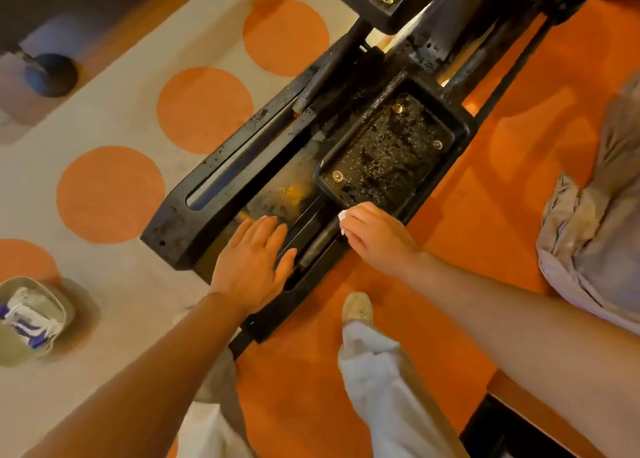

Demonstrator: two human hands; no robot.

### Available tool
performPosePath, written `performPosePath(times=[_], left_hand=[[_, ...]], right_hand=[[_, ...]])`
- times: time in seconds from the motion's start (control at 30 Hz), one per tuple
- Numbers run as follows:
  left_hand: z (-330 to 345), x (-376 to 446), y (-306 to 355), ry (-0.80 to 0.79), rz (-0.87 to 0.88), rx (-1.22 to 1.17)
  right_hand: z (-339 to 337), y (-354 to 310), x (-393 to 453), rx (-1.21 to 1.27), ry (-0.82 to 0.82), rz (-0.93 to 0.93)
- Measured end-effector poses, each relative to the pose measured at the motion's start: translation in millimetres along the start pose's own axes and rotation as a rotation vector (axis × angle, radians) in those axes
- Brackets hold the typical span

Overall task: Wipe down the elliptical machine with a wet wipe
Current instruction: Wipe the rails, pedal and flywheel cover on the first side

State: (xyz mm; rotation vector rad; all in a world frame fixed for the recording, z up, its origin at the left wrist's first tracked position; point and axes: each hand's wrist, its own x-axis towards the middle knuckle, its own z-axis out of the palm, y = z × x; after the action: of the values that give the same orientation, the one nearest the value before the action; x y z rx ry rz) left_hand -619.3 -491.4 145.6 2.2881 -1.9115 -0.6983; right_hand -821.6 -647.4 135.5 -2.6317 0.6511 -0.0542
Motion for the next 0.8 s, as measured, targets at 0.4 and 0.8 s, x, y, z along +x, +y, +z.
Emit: performPosePath(times=[0.4,0.8], left_hand=[[20.2,34.0,96.6,0.054,-0.257,-0.081],[66.2,79.3,88.2,0.089,-0.292,-0.149]], right_hand=[[-24.0,65.3,1.9,0.007,0.01,-0.141],[4.3,113.2,42.9,-0.021,-0.005,-0.184]])
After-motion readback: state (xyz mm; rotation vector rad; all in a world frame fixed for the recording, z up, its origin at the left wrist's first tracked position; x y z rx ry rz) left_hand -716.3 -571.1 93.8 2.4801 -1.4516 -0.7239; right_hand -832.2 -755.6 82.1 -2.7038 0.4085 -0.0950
